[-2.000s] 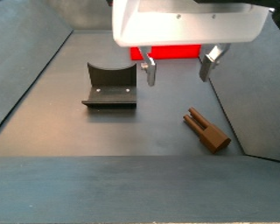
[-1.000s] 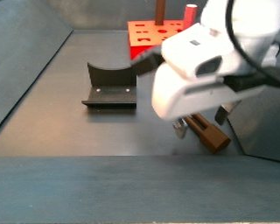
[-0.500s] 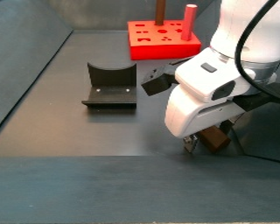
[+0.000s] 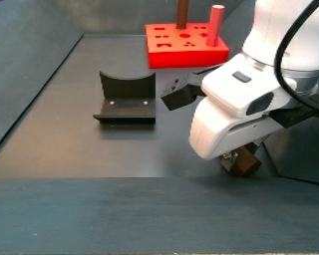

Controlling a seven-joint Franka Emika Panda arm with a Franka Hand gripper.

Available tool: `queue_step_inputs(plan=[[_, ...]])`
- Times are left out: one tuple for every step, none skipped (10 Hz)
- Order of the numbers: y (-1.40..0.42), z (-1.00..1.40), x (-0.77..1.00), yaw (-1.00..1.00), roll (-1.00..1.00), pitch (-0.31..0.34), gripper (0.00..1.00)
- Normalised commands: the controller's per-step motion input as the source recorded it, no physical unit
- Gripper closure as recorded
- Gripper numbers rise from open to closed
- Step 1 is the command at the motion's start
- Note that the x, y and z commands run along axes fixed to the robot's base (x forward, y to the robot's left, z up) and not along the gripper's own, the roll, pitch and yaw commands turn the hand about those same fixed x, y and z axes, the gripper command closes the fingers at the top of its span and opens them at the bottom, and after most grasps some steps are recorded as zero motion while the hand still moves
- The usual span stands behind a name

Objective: Pick up the 3 prong object. Move up. Rotate the 3 prong object. Place the 3 prong object on the fixture. Regrasp the 3 prong object. Move to above the board. Insert the 3 prong object.
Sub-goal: Pick up the 3 prong object, then move up.

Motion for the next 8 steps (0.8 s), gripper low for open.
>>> queue_step_inputs(plan=[[0.00,0.00,0.00,0.00,0.00,0.000,1.00],[0.00,0.00,0.00,0.00,0.00,0.000,1.00],[0.00,0.00,0.00,0.00,0.00,0.000,1.00],[0.00,0.00,0.00,0.00,0.00,0.000,1.00],[0.00,0.00,0.00,0.00,0.00,0.000,1.00],[0.00,0.00,0.00,0.00,0.00,0.000,1.00],[0.00,0.83,0.00,0.00,0.00,0.000,1.00],[-0.02,0.82,0.02,-0.04,0.00,0.002,1.00]])
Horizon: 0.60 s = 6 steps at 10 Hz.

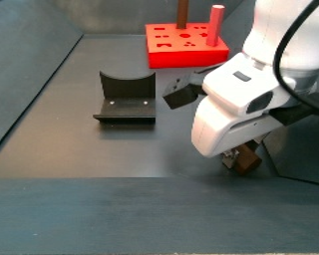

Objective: Pick up the 3 prong object. Move up. Rotate the 3 prong object. Place the 3 prong object on the fixture. Regrasp the 3 prong object. Move to above the board. Insert the 3 prong object.
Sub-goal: Move up, then rotate the 3 prong object.

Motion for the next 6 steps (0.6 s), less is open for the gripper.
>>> queue_step_inputs(plan=[[-0.03,0.77,0.00,-0.04,-0.01,0.016,1.00],[-0.01,0.60,0.00,-0.04,-0.01,0.034,1.00],[-0.01,0.46,-0.01,-0.03,-0.01,0.044,1.00],[0.00,0.32,-0.01,-0.03,0.00,0.049,1.00],[0.00,0.22,-0.02,-0.02,0.00,0.048,1.00],[-1.00,0.53,0.56,0.00,0.00,0.000,1.00]])
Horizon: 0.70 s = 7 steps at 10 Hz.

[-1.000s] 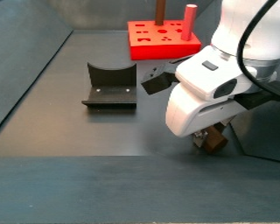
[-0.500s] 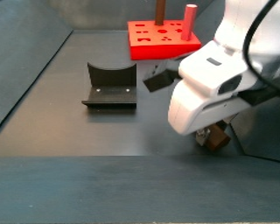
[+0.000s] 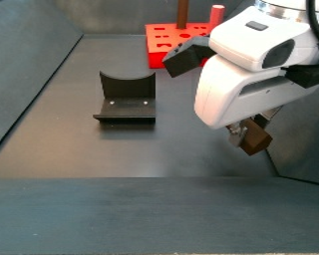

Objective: Pick up the 3 prong object. Move up. Rotate the 3 prong object. Place the 3 prong object on the fixture. Regrasp the 3 prong object. Move to above the board. Insert the 3 prong object.
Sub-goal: Rotate the 3 prong object.

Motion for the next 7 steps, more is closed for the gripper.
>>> queue_step_inputs(plan=[[-1.00,0.49,0.55,0.00,0.00,0.012,1.00],[-1.00,0.49,0.48,0.04,0.01,0.088,1.00],[-1.00,0.49,0.46,0.04,0.03,0.099,1.00],[-0.81,0.36,0.34,0.04,0.06,0.117,1.00],[-0.66,0.26,0.26,0.04,0.07,0.117,1.00],[-0.34,0.11,0.15,0.04,0.10,0.109,1.00],[0.00,0.00,0.00,-1.00,0.00,0.000,1.00]])
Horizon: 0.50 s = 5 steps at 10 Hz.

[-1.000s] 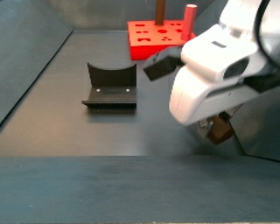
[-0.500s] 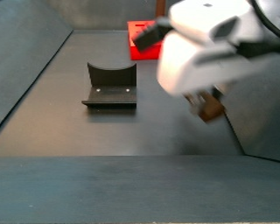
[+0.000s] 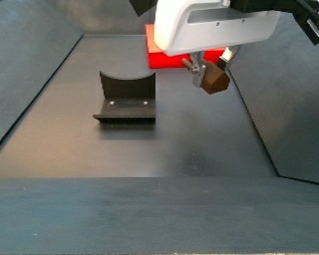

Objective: Pick up the 3 prong object. Move up. Rotate the 3 prong object. Place the 3 prong object on the fixture. Regrasp the 3 prong object. Move to above the board. Insert the 3 prong object.
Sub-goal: Rotate the 3 prong object.

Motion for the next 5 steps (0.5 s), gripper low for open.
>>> queue_step_inputs(plan=[[0.12,-0.03,-0.03,-1.00,0.00,0.000,1.00],[0.10,-0.03,-0.03,-1.00,0.00,-0.001,1.00],[0.05,-0.02,-0.01,-1.00,0.00,-0.001,1.00],[0.03,-0.01,0.00,-1.00,0.00,-0.002,1.00],[0.03,-0.01,0.00,-1.00,0.00,-0.002,1.00]])
